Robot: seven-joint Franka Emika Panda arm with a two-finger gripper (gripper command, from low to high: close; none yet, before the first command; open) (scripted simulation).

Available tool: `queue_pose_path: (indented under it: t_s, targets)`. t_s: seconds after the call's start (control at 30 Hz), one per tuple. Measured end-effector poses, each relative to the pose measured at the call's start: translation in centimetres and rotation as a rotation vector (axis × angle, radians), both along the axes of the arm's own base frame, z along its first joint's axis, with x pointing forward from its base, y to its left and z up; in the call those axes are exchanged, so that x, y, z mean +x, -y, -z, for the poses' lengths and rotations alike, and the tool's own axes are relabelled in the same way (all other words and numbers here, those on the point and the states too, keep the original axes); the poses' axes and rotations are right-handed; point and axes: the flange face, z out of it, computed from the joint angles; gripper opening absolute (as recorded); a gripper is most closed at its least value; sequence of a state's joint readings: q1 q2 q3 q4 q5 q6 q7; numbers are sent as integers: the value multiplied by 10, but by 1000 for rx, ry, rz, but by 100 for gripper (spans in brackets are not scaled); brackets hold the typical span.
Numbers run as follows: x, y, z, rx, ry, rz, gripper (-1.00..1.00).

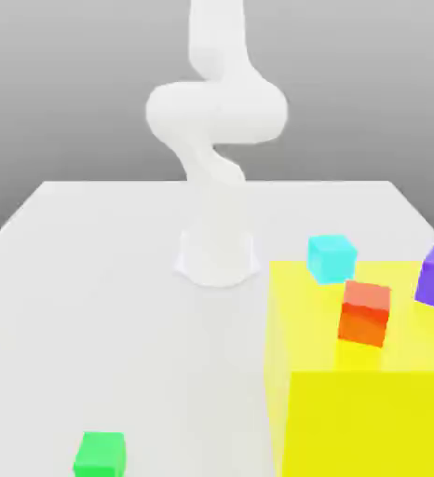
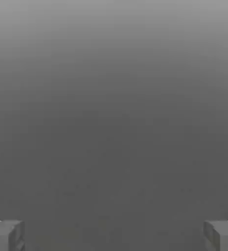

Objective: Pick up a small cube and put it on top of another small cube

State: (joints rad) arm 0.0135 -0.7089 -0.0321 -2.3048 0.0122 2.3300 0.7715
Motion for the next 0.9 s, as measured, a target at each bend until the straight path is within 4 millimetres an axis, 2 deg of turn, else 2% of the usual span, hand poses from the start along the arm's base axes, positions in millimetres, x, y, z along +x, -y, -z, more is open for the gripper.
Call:
queue_pose_path:
  t_s: [0.1,0.23,0.47,0.57,0.7,0.9]
  targets:
    - [38,14,44,15,-82,-10,0]
    - [78,31,106,31,-186,-16,0]
    - [124,61,227,44,-364,-12,0]
    - [133,75,280,43,-439,-4,0]
    - [135,95,352,36,-540,11,0]
    - [119,122,457,5,-692,28,0]
